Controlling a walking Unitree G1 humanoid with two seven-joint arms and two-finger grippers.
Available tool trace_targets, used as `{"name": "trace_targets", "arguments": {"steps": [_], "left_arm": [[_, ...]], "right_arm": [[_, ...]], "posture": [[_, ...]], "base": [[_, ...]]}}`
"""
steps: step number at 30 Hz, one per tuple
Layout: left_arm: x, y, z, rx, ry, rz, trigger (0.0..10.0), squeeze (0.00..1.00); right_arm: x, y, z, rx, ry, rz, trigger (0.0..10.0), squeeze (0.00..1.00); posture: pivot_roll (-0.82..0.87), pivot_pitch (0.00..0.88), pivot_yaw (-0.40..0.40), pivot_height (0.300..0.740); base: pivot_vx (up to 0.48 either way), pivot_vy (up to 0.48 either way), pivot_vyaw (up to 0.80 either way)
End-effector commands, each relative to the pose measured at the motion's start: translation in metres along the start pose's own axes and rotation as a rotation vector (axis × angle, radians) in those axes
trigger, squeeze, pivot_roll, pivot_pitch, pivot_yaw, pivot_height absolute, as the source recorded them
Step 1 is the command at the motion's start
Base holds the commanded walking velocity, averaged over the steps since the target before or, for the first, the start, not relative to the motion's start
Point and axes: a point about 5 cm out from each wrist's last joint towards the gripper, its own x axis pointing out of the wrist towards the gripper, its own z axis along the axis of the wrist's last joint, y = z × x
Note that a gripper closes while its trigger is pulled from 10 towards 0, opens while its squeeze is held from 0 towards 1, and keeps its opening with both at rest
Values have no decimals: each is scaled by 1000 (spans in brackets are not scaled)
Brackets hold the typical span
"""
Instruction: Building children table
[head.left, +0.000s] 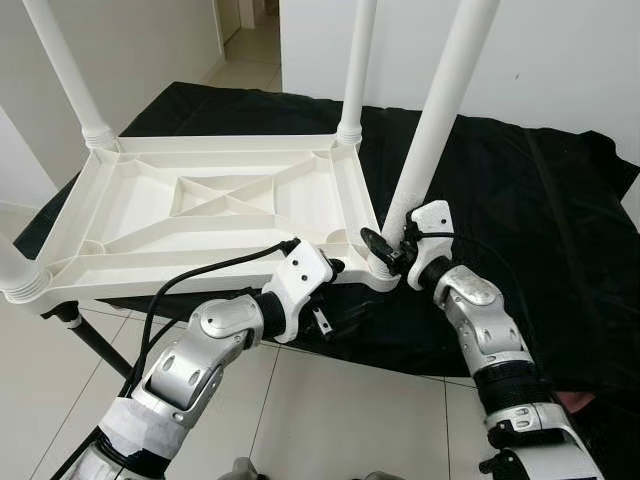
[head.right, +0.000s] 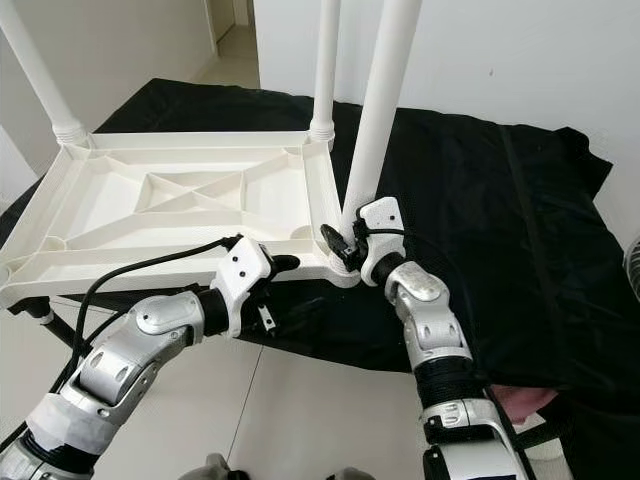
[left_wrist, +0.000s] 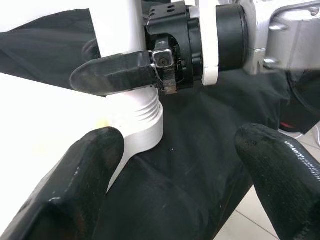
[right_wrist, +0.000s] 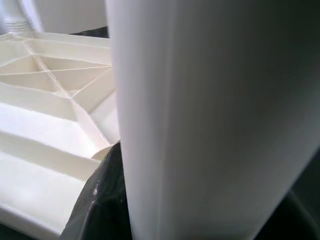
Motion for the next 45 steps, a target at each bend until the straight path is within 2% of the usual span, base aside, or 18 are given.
{"name": "trace_targets", "arguments": {"steps": [1,3,5,6,7,8,11,16,17,24,26,31,32,33,36,41,43,45], "left_arm": [[0,0,-2,5,18,-9,10000,0],[0,0,-2,5,18,-9,10000,0],[1,0,-2,6,16,-12,10000,0],[1,0,-2,6,16,-12,10000,0],[2,1,-2,8,15,-13,10000,0],[2,1,-2,8,15,-13,10000,0],[2,1,-1,9,13,-14,10000,0],[3,0,-2,8,13,-20,10000,0],[3,0,-2,9,13,-19,10000,0],[4,0,-1,13,11,-16,10000,0],[3,0,-2,14,13,-18,10000,0],[2,0,-3,14,15,-19,10000,0],[2,0,-3,14,16,-18,10000,0],[2,0,-3,14,16,-18,10000,0],[2,1,-2,17,17,-18,10000,0],[3,2,-2,18,16,-19,10000,0],[4,2,0,21,12,-20,10000,0],[5,2,0,22,10,-21,10000,0]], "right_arm": [[-8,-5,-14,31,69,-115,10000,0],[-8,-5,-14,31,69,-115,10000,0],[-13,5,-13,62,55,-266,10000,0],[-13,5,-13,62,55,-266,10000,0],[-18,17,-13,97,48,-389,10000,0],[-18,17,-13,97,48,-389,10000,0],[-18,30,-12,116,47,-399,10000,0],[-19,23,-8,102,43,-411,10000,0],[-19,19,-7,106,37,-403,10000,1000],[-18,10,-6,123,36,-325,10000,1000],[-19,2,-6,90,35,-253,10000,1000],[-20,-3,-7,62,48,-176,10000,1000],[-20,-6,-7,44,50,-115,10000,0],[-20,-6,-7,44,50,-115,10000,0],[-17,-11,-3,-65,28,87,10000,0],[-14,-11,-2,-101,23,145,10000,0],[-7,-13,0,-119,18,239,10000,0],[-3,-12,1,-122,17,277,10000,0]], "posture": [[-76,44,13,740],[-76,44,13,740],[-77,40,7,740],[-77,40,7,740],[-77,40,7,740],[-77,40,7,740],[-77,30,2,740],[-79,30,1,740],[-77,25,-1,740],[-76,22,-1,740],[-75,19,-3,740],[-74,15,-2,740],[-75,14,-2,740],[-75,14,-2,740],[-75,13,2,740],[-77,15,9,740],[-75,16,11,740],[-73,16,13,740]], "base": [[0,0,0],[0,0,0],[0,0,0],[0,0,0],[0,0,0],[0,0,0],[0,0,0],[0,0,0],[0,0,0],[0,0,0],[0,0,0],[0,0,0],[0,0,0],[0,0,0],[0,0,0],[0,0,0],[0,0,0],[0,0,0]]}}
